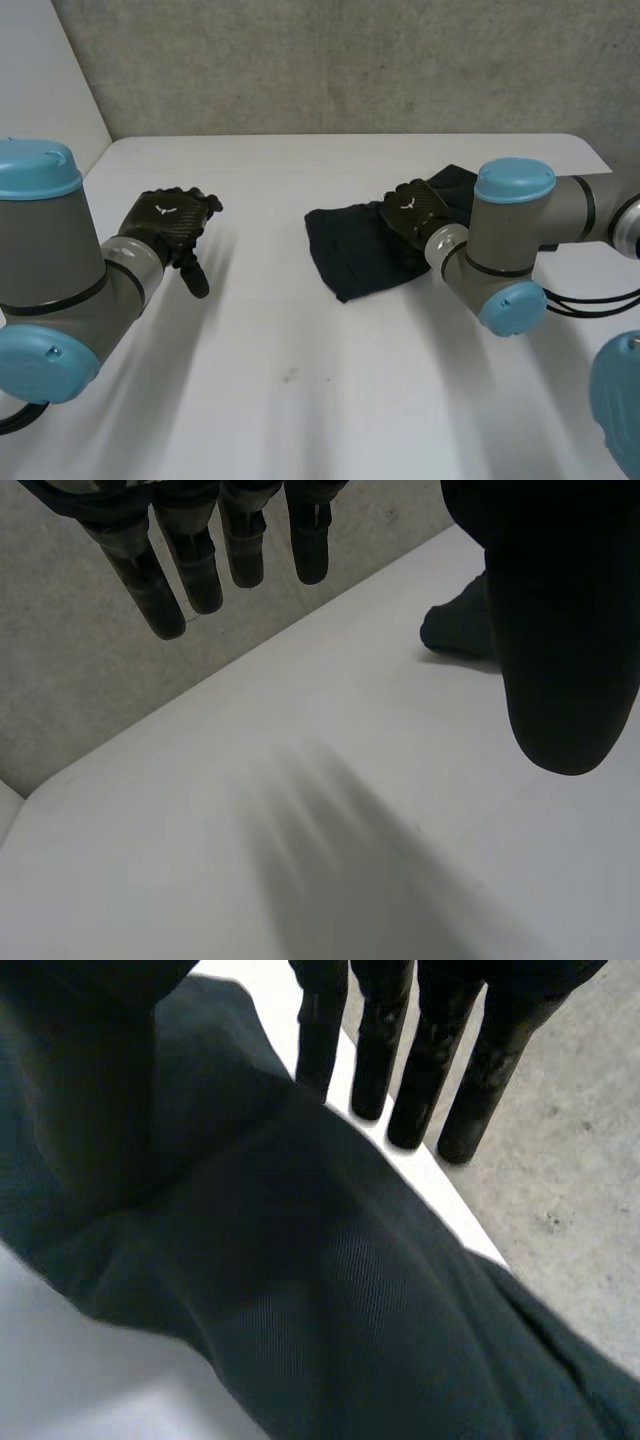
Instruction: Fold the shorts.
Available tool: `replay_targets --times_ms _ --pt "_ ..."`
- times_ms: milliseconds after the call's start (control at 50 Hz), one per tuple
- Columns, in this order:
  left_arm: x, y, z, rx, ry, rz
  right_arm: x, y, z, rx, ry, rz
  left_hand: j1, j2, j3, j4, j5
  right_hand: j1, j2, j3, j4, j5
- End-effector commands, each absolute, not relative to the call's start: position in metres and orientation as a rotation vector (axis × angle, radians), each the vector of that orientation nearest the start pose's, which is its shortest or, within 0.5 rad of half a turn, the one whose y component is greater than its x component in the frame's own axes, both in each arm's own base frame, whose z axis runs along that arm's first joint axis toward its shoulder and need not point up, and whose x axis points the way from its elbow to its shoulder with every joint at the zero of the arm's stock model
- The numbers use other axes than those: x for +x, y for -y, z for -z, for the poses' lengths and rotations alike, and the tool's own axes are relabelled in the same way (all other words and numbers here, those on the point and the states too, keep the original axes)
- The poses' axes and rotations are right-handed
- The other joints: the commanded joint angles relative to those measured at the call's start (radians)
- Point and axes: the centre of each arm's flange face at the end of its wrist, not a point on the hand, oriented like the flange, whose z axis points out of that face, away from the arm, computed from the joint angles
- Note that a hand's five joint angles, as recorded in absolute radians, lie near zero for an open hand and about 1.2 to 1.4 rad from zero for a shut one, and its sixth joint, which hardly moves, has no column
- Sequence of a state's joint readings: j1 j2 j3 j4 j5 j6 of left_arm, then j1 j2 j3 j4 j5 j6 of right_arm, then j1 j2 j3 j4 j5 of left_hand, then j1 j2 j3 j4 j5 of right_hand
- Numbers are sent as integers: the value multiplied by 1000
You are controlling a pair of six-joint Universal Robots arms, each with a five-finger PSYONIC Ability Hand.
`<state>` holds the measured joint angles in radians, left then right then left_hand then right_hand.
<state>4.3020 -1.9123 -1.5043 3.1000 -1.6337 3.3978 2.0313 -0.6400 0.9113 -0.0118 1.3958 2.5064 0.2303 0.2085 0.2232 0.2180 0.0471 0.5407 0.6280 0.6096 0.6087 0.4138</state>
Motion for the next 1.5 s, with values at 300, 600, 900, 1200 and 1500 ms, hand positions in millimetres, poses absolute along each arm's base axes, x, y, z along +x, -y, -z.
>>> replay_targets --times_ms 300,600,900,1200,1500 --pt "-242 279 -229 707 -2410 1909 387 291 -302 -1133 -1516 2266 -17 5 -10 -4 -8 856 768 787 788 808" --pt "-228 277 -259 636 -2335 2000 381 235 -308 -1056 -1759 2236 -17 5 -10 -4 -8 856 768 787 788 808" --pt "-233 269 -249 678 -2373 1970 298 223 -189 -1215 -2414 1598 -14 8 -7 -2 -5 -81 -168 -150 -149 -129" --pt "-244 246 -243 762 -2430 1910 307 218 -294 -1399 -1803 1928 7 28 14 19 15 -174 -261 -243 -242 -222" --pt "-277 228 -224 916 -2418 1990 345 226 -281 -1972 -1189 2022 4 25 11 16 12 -147 -235 -216 -215 -195"
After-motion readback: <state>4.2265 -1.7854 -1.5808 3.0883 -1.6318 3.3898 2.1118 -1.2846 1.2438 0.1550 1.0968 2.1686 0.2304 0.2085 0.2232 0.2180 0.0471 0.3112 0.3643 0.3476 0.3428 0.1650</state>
